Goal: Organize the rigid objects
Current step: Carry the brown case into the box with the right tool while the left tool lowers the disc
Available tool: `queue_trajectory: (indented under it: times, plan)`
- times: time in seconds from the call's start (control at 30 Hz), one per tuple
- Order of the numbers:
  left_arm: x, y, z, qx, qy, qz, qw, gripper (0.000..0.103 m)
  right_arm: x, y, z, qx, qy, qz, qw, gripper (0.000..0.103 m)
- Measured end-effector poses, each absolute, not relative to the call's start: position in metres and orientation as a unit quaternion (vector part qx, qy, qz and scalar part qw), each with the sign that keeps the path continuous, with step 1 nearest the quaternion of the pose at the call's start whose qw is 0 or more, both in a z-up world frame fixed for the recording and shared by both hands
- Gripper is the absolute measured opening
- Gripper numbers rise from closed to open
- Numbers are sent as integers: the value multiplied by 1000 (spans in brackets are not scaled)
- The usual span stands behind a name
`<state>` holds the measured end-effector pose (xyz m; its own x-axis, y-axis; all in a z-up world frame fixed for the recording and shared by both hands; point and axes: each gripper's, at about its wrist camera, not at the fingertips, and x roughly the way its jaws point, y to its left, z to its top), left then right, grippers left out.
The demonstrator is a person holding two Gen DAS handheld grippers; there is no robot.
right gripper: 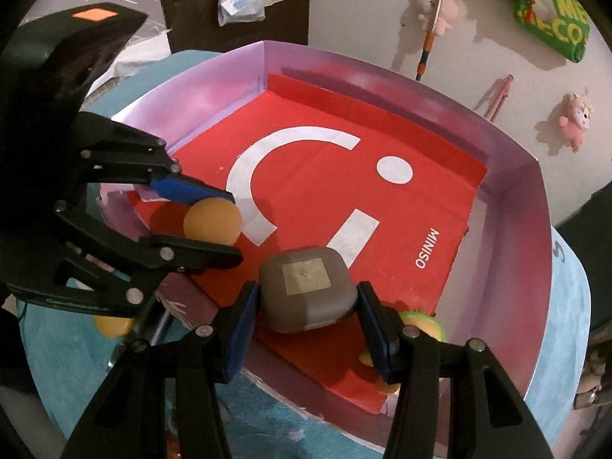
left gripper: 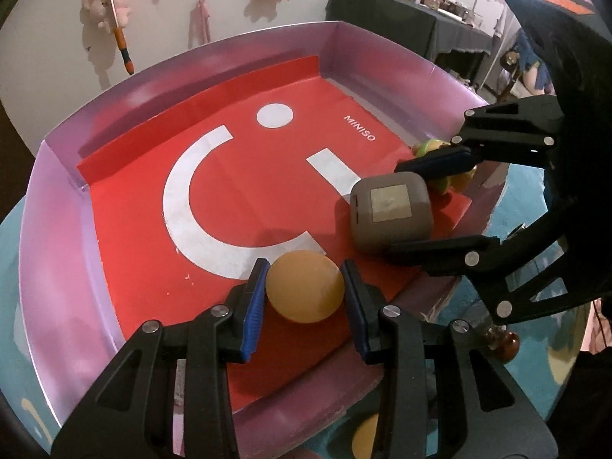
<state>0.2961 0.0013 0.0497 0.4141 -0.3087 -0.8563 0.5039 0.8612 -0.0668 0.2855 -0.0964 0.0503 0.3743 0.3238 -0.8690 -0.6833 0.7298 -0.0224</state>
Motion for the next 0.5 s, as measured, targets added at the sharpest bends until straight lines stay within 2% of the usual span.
queue_trajectory:
  times: [0.5]
  plan:
    - [298,1,48,110,481,-246,834,37,291,-95,48,-196,477,320,795,55]
